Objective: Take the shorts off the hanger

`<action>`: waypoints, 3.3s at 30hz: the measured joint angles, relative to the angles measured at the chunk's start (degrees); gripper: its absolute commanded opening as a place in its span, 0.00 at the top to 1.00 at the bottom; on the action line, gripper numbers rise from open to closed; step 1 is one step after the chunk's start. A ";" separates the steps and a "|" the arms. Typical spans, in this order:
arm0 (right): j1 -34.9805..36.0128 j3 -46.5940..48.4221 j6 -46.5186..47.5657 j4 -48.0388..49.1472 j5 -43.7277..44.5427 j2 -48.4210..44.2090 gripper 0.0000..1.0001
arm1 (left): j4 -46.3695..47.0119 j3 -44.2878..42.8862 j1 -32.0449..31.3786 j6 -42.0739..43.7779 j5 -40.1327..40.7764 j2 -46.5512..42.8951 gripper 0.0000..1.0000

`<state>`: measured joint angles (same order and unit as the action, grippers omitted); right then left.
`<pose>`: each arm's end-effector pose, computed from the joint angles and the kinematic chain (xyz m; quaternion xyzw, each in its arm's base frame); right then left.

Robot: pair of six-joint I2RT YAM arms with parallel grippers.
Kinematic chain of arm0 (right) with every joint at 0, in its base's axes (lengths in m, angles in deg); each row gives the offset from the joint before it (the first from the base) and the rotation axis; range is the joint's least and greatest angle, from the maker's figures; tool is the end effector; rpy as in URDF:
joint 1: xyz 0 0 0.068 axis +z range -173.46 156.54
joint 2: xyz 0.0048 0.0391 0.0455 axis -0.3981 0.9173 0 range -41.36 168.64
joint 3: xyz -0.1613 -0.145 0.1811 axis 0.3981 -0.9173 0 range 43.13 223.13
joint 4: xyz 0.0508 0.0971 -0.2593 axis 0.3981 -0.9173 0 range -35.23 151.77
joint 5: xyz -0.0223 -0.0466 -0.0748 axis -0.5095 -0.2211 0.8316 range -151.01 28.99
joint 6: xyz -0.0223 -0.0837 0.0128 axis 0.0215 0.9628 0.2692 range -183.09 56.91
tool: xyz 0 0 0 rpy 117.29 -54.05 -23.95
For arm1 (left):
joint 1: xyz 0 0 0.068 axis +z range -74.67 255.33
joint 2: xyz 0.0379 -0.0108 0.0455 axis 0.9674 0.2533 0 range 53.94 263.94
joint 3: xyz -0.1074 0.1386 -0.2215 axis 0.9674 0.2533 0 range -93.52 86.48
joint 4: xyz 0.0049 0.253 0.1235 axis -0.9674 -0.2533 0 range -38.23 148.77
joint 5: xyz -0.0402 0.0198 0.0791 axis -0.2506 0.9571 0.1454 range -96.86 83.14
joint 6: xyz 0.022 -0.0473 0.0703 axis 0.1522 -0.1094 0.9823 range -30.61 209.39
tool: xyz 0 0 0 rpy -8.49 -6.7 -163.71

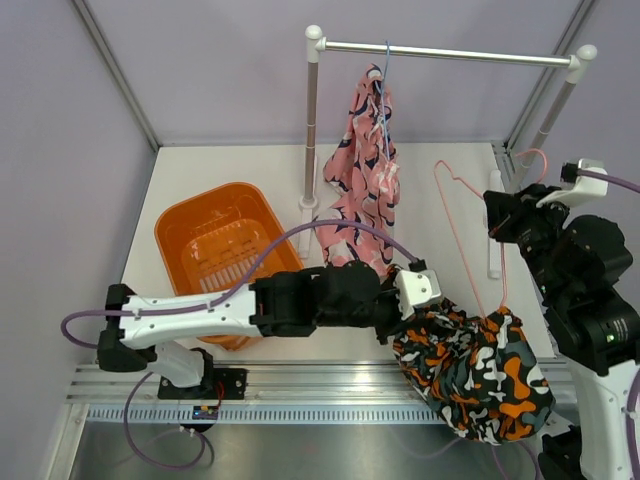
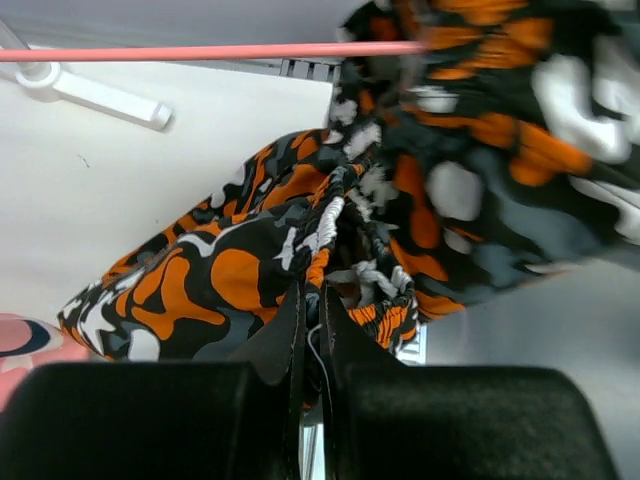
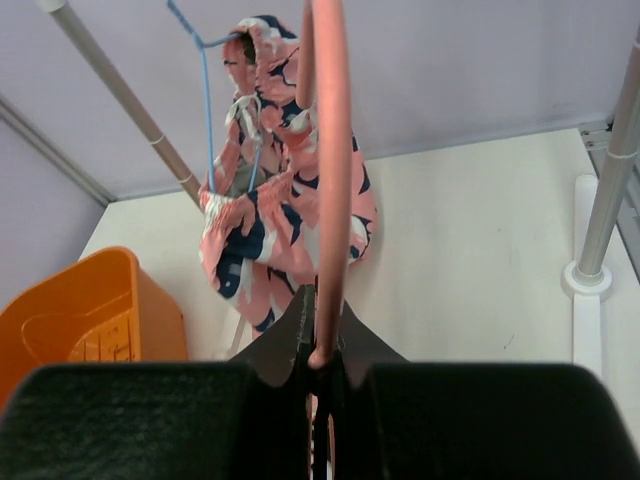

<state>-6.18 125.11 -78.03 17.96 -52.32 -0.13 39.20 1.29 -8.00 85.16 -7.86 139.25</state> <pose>0.1247 0.0266 0.5054 0.0373 0.7246 0.1375 0.6743 0.0460 -0.4042 0.3949 0.5245 0.6272 -0.4034 0.4107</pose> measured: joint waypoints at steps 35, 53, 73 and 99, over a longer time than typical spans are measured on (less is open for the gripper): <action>-0.02 18.47 -4.85 5.90 17.70 15.37 1.00 | -5.09 -18.16 0.55 22.58 25.49 -20.87 1.00; -0.02 11.72 -5.40 14.03 13.66 12.07 1.00 | -4.70 -10.84 0.50 25.35 24.30 -16.96 1.00; -0.02 12.09 -4.24 10.88 12.61 11.65 1.00 | 63.67 -17.66 0.72 74.05 37.48 -33.11 1.00; -0.02 4.94 -4.11 8.76 11.61 3.67 1.00 | 16.55 -9.70 41.72 23.69 24.52 -21.05 1.00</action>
<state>-6.21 130.05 -82.14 26.72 -40.71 3.54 55.75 -8.41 33.72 108.85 16.67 118.21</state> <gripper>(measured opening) 0.102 0.033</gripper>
